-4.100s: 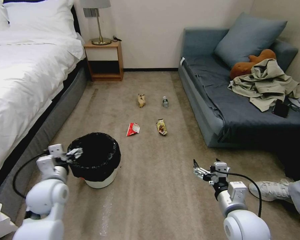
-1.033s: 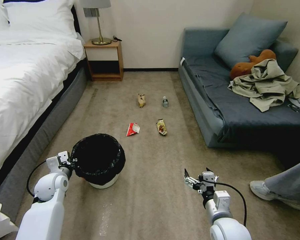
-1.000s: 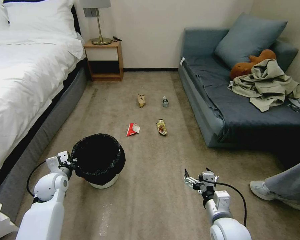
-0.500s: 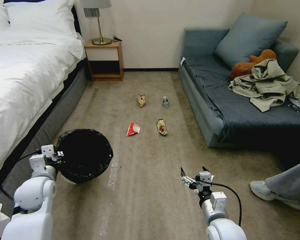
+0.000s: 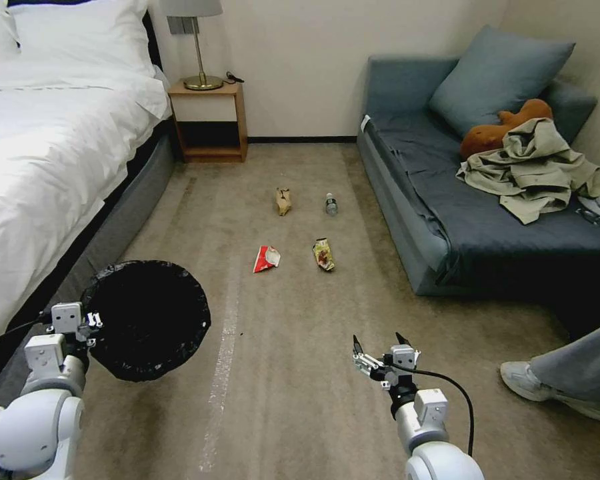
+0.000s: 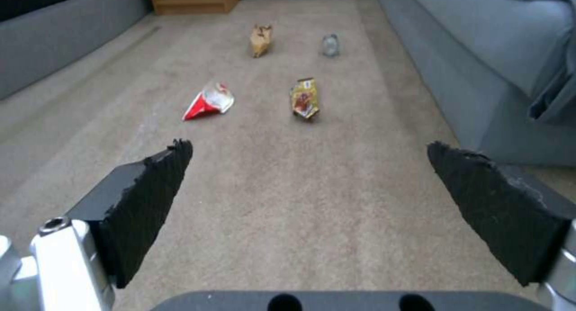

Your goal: Pick up the trash bin, then pick up the garbage on the floor and place it into the trash bin.

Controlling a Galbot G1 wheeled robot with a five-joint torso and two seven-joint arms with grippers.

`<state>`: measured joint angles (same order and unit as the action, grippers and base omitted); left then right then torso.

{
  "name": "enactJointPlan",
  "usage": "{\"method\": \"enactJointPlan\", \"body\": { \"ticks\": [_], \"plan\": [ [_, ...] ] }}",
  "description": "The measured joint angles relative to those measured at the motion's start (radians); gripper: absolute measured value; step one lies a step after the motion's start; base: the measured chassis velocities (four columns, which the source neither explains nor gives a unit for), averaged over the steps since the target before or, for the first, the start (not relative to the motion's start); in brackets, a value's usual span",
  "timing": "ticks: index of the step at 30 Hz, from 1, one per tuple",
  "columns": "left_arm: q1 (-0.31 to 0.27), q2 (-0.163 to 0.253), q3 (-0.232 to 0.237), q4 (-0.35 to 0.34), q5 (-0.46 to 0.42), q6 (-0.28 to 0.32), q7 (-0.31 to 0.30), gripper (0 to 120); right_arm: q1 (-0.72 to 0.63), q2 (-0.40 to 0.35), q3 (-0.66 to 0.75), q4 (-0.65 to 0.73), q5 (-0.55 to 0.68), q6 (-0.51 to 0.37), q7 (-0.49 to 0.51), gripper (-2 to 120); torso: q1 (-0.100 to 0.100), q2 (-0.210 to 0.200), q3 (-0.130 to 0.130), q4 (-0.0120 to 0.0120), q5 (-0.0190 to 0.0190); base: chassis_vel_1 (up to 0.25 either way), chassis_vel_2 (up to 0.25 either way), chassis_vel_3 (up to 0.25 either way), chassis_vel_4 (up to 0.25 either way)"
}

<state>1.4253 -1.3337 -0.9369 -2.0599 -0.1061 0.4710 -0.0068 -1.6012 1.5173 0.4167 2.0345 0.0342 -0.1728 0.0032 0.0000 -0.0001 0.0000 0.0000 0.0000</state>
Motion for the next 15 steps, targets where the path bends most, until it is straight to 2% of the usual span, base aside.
{"method": "enactJointPlan", "body": {
  "ticks": [15],
  "plan": [
    [-0.002,-0.026,0.007,0.011,0.01,-0.023,0.007,4,0.025,-0.01,-0.001,-0.061,-0.004,0.038,-0.022,100,0.0,0.0,0.0,0.0,0.0,0.0,0.0,0.0,0.0]
  ]
}}
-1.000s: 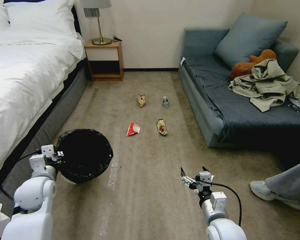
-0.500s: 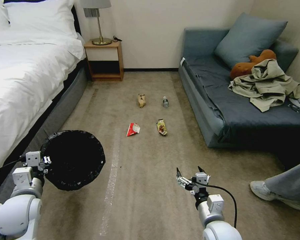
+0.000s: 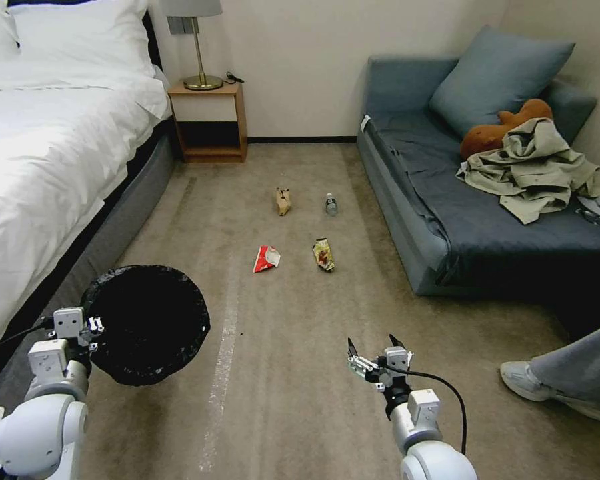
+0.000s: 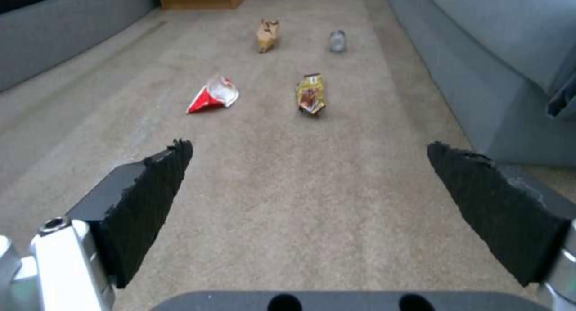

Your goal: Pick up the trash bin, then pick up the garbage on the floor and place it into the trash bin.

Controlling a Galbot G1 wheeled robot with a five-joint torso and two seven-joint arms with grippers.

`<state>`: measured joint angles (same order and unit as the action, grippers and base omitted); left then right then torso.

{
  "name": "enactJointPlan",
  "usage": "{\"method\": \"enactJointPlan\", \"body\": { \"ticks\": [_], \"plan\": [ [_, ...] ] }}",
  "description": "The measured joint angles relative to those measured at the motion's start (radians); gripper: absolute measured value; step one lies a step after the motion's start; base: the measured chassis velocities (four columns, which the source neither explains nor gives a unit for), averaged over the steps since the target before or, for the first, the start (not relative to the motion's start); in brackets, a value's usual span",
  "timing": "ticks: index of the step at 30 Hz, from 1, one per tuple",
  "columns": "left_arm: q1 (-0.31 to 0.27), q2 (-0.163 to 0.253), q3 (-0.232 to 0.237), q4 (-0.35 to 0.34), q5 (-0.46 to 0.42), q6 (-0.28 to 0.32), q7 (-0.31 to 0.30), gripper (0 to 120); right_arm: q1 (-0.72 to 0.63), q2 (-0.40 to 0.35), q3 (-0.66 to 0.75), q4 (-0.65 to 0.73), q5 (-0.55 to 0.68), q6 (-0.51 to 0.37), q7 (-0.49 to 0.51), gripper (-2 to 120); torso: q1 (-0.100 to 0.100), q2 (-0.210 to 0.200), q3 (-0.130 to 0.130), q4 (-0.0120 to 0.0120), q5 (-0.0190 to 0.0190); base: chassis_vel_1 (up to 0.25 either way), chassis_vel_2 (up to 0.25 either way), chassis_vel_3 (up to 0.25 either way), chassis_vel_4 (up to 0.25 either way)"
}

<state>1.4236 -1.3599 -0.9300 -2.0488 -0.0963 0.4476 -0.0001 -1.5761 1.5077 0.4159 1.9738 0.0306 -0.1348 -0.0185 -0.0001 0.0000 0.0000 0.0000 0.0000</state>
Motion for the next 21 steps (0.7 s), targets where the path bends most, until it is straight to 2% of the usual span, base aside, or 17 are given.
{"method": "enactJointPlan", "body": {
  "ticks": [8,21],
  "plan": [
    [0.002,-0.004,0.0,-0.001,0.001,-0.004,0.003,4,0.003,0.001,0.0,-0.012,-0.001,0.01,-0.011,100,0.0,0.0,0.0,0.0,0.0,-0.026,0.025,0.026,-0.026],
    [0.015,-0.009,-0.003,-0.005,0.002,-0.019,0.005,4,-0.003,-0.001,-0.002,-0.016,-0.005,0.018,-0.013,100,0.0,0.0,0.0,0.0,0.0,-0.115,0.114,0.123,-0.117]
  ]
}}
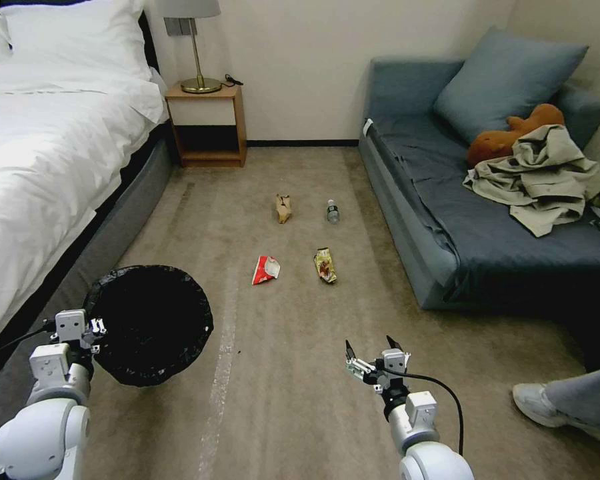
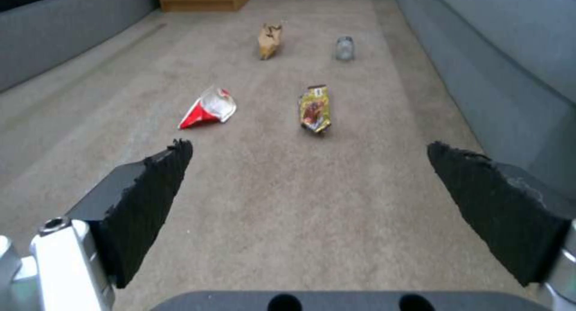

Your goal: Pick up the trash bin, then pick up the garbage on the floor and place it into the trash bin.

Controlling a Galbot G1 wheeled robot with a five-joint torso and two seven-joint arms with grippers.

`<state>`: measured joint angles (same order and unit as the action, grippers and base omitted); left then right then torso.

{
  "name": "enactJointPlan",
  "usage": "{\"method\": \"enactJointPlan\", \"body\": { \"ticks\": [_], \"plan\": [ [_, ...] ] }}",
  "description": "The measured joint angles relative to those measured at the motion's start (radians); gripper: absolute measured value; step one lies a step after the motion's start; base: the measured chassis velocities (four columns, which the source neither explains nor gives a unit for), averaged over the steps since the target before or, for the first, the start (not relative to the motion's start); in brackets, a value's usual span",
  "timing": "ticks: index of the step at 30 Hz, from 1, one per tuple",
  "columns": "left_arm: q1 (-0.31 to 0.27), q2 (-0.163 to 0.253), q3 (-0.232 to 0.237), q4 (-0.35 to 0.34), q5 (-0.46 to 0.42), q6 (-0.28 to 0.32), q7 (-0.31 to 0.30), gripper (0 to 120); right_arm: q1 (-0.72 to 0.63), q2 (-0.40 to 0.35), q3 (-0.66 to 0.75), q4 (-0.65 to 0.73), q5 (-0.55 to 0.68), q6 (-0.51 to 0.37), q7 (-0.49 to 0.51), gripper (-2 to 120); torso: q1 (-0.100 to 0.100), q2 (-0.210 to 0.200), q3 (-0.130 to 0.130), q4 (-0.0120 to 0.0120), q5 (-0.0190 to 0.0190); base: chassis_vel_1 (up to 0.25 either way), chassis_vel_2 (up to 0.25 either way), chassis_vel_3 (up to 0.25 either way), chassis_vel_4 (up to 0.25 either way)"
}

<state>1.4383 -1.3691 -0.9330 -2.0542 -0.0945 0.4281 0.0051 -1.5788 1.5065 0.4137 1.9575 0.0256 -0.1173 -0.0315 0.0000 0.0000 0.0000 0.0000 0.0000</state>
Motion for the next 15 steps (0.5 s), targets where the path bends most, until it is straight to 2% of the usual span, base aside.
{"method": "enactJointPlan", "body": {
  "ticks": [15],
  "plan": [
    [0.003,0.002,-0.002,-0.001,0.0,-0.009,0.002,4,-0.008,0.002,0.0,-0.003,-0.005,0.004,-0.002,100,0.0,0.0,0.0,0.0001,0.0,-0.106,0.1,0.11,-0.105]
  ]
}}
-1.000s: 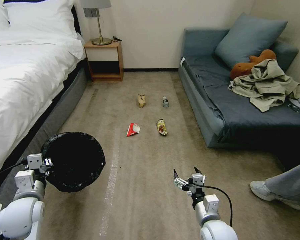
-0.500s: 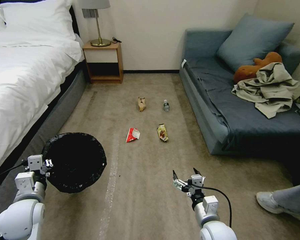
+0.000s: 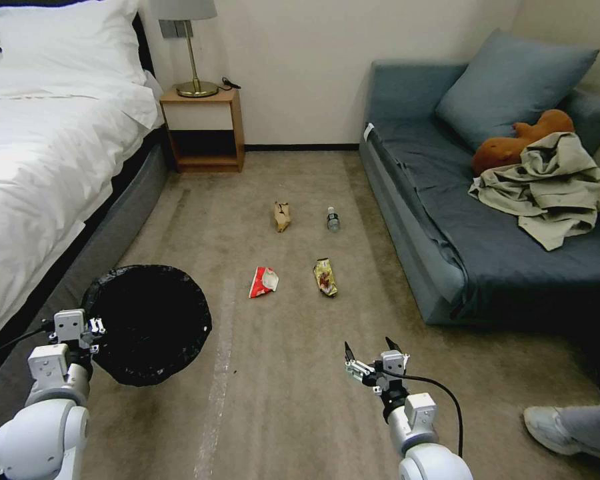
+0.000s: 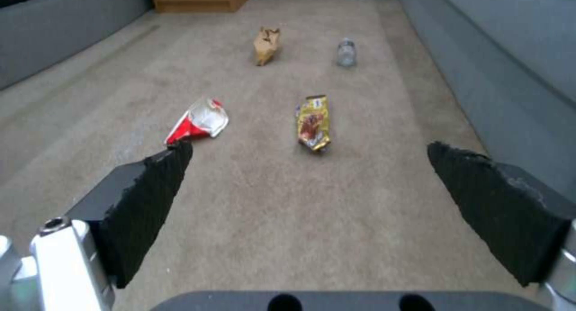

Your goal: Pick up the trash bin, then pick up the garbage on the floor and place it into the trash bin.

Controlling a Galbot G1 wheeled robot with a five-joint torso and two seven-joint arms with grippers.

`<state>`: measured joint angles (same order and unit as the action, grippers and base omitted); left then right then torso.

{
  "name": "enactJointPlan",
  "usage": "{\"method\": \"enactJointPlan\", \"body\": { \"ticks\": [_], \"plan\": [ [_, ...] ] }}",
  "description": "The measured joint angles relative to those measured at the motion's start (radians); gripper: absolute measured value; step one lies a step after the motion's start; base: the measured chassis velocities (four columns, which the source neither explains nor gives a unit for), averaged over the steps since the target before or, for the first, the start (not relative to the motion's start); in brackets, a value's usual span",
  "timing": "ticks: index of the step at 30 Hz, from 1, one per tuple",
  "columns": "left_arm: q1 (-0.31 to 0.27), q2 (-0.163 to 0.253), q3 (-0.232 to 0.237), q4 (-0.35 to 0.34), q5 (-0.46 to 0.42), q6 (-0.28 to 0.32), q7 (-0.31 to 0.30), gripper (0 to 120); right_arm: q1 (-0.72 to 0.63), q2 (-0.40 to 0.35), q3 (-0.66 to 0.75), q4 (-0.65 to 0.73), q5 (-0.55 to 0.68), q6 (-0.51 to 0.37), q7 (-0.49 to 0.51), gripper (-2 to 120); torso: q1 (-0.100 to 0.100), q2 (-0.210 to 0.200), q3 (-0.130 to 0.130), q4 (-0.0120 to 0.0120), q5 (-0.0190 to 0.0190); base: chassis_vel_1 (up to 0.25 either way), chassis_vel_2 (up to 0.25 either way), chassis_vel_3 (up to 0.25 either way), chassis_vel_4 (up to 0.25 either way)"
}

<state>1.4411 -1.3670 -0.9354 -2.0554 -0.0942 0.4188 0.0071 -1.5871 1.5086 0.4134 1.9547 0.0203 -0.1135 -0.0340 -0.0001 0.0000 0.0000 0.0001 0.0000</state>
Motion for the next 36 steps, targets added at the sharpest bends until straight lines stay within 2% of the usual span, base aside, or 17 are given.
{"method": "enactJointPlan", "body": {
  "ticks": [19,36],
  "plan": [
    [0.002,-0.001,-0.003,0.004,0.007,-0.014,0.006,4,-0.005,0.01,-0.005,-0.012,-0.021,0.004,-0.002,100,0.0,0.0,0.0,0.0,0.0,-0.114,0.118,0.11,-0.115],
    [-0.023,0.023,-0.024,0.047,0.004,-0.019,0.01,4,0.009,0.016,-0.01,-0.042,-0.031,0.005,-0.003,100,0.0,0.0,0.0,-0.0001,0.0,-0.122,0.127,0.121,-0.127]
  ]
}}
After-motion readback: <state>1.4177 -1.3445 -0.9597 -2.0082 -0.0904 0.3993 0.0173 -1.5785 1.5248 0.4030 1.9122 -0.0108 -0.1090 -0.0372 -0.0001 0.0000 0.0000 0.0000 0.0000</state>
